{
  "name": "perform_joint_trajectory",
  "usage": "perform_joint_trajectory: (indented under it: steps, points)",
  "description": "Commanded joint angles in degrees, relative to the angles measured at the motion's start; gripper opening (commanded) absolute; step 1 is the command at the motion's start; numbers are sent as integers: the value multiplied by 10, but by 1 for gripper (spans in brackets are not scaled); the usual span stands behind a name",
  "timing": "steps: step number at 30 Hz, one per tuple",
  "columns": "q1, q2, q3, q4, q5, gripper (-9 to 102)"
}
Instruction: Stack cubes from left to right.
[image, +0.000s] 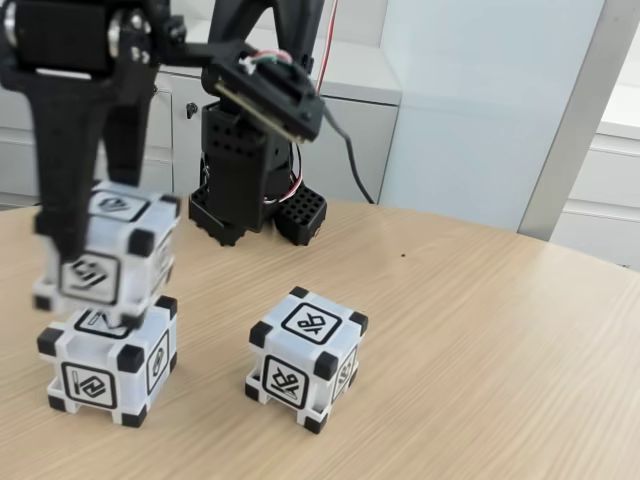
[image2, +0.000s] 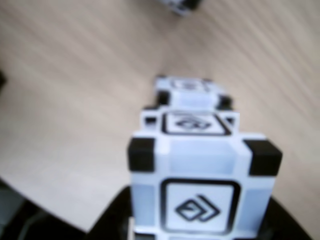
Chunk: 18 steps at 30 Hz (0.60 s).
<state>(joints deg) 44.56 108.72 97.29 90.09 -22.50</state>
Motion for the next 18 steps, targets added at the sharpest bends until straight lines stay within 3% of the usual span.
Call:
perform_joint_trajectory:
  steps: [1,18]
  points:
    - [-3,2,-8,-47,8,0]
    - [-34,39,-3,-57,25,0]
